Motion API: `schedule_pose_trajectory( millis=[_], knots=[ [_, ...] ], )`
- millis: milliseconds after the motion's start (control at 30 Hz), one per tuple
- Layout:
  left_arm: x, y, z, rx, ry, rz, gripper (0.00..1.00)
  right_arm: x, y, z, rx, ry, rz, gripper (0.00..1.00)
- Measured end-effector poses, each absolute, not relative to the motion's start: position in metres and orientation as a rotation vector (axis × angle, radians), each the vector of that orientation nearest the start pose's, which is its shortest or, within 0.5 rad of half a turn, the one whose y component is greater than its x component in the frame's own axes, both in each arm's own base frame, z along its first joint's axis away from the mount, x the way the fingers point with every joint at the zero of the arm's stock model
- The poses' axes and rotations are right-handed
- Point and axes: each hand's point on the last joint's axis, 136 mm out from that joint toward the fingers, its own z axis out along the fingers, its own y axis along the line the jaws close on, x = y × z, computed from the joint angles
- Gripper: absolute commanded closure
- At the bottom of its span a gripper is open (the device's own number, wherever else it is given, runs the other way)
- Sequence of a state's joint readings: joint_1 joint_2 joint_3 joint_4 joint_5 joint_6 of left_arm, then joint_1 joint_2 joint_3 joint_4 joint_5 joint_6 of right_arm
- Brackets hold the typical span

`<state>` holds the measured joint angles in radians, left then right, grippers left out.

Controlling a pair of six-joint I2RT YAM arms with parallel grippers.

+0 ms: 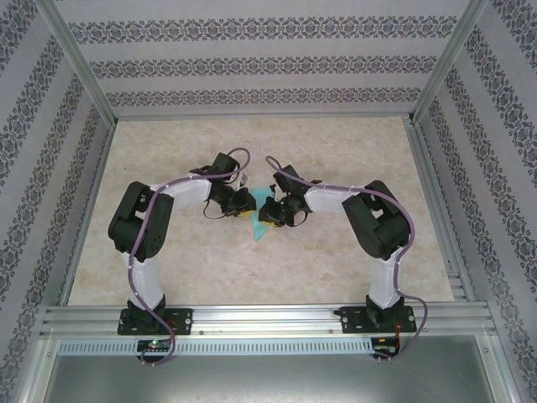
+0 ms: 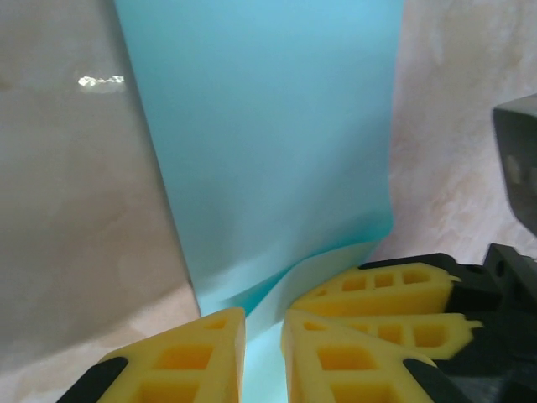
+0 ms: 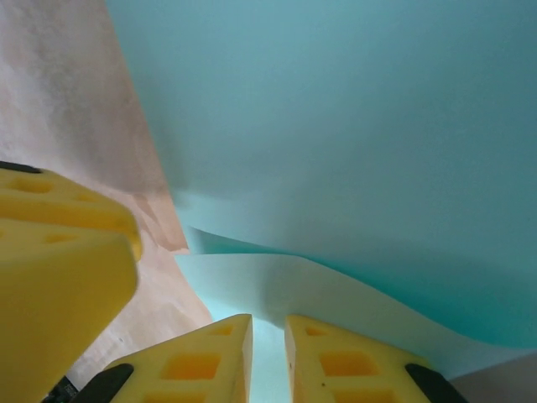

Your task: Fold a paper plane with a square sheet of paper (pick it up from the middle)

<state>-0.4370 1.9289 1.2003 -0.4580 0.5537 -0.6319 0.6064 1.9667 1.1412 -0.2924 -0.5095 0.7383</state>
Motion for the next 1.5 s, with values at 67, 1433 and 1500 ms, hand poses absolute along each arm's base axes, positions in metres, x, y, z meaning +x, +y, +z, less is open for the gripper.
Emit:
schedule_pose_trajectory(
  millis=[67,1433,1500],
  knots=[
    [0.338,-0.260,0.034,-0.105,2.939,-1.005,0.78,0.306,0.314,0.016,0.018,2.937,1.016,0.84],
    [0.331,-0.252,0.021,0.005,2.955,-0.893,0.99,0.318,0.305,0.033,0.023,2.838,1.077,0.83],
    [0.330,-0.251,0.022,0.002,2.951,-0.885,0.99,0.320,0.305,0.033,0.023,2.832,1.079,0.83]
  ],
)
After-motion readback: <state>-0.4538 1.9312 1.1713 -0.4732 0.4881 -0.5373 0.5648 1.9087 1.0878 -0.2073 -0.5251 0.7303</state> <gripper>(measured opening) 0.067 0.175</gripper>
